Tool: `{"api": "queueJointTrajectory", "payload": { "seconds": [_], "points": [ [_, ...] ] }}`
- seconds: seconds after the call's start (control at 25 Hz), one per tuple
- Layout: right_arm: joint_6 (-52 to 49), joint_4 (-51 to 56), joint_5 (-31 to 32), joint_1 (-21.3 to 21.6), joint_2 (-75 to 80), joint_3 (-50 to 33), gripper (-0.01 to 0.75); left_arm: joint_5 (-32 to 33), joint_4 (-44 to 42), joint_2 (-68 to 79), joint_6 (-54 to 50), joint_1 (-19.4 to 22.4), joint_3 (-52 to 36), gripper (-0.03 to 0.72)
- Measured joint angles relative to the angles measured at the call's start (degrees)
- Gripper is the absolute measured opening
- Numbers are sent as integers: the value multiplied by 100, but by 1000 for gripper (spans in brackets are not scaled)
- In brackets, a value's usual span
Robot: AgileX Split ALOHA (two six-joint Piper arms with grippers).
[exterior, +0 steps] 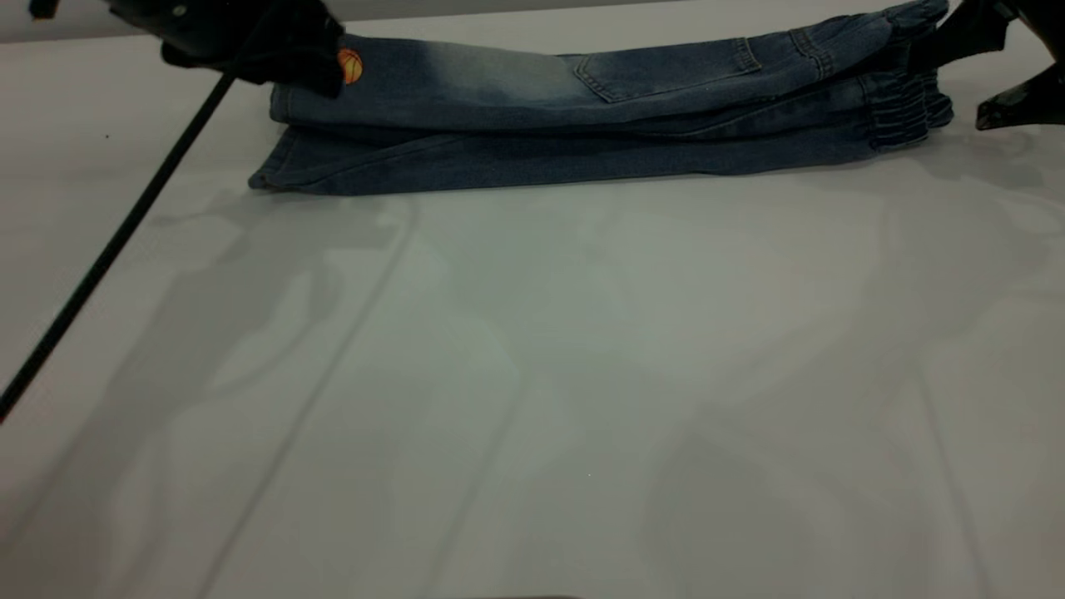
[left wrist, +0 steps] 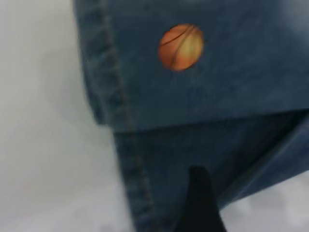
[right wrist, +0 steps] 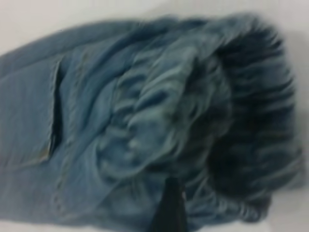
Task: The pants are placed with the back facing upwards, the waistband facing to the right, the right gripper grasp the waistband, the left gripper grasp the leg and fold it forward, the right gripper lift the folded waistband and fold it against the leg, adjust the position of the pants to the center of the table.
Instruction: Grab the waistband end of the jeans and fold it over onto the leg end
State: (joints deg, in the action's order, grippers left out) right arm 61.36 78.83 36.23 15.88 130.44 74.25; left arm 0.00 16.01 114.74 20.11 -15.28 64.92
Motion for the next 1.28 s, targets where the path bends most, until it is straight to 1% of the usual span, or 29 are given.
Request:
{"api": "queueJointTrajectory", "payload": {
  "seconds": [0.08,0.16,0.24,0.36,0.44,0.52,0.64,0.76,0.84,0.96,1.08,1.16,1.28],
  "points": [
    [318,320,33,0,27,6,596,80,41,0,-39,-149,32,503],
    [648,548,302,0,58,12,594,111,53,0,-57,-278,45,503],
    [870,724,744,0,77,26,594,111,53,28,-57,-358,51,503],
    [1026,992,1600,0,82,31,594,111,59,75,-68,-382,57,503],
    [1037,1127,1889,-24,82,31,594,91,64,79,-67,-382,57,503],
    [1049,1219,1890,-59,82,31,594,50,64,79,-69,-382,57,503],
    [1005,1279,1680,-174,94,31,594,39,66,79,-69,-382,57,503],
    [1037,1569,1576,-409,181,32,594,0,70,79,-69,-382,57,503],
    [1441,1990,1460,-561,271,77,594,0,70,79,-74,-382,57,503],
    [2251,2231,1350,-674,376,547,594,0,70,79,-74,-382,57,503],
    [2567,2330,1450,-674,371,1205,594,0,72,79,-74,-382,57,503],
    [2520,2377,1547,-663,363,1529,594,0,72,79,-74,-382,57,503],
    [2110,2245,1579,-656,352,1627,594,0,72,79,-74,-382,57,503]
  ]
}}
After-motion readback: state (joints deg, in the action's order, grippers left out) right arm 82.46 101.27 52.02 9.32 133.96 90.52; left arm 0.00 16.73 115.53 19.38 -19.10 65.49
